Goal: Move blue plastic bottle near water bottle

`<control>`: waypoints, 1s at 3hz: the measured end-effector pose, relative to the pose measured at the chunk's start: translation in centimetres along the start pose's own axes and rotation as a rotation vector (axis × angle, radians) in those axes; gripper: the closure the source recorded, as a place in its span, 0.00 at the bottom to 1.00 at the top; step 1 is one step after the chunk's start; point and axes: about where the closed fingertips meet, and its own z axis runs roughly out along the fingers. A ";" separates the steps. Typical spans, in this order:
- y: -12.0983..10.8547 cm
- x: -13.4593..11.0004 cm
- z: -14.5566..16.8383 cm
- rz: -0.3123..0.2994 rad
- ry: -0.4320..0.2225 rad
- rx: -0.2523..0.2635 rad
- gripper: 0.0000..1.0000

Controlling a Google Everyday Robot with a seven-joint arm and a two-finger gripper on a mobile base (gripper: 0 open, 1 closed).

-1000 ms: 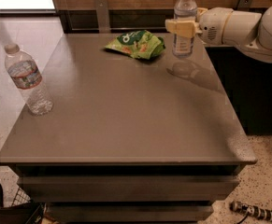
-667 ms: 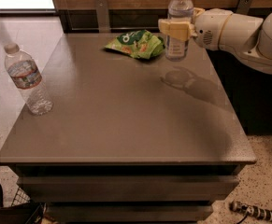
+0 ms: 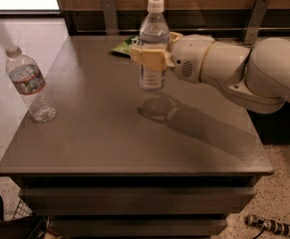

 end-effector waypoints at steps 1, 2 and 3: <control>5.5 0.4 2.3 0.031 0.003 -0.103 1.00; 9.6 0.8 5.3 0.022 0.001 -0.214 1.00; 12.6 1.3 8.5 -0.016 -0.032 -0.338 1.00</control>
Offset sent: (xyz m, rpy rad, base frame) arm -0.0667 0.1578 -0.0185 0.0136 0.0184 0.3616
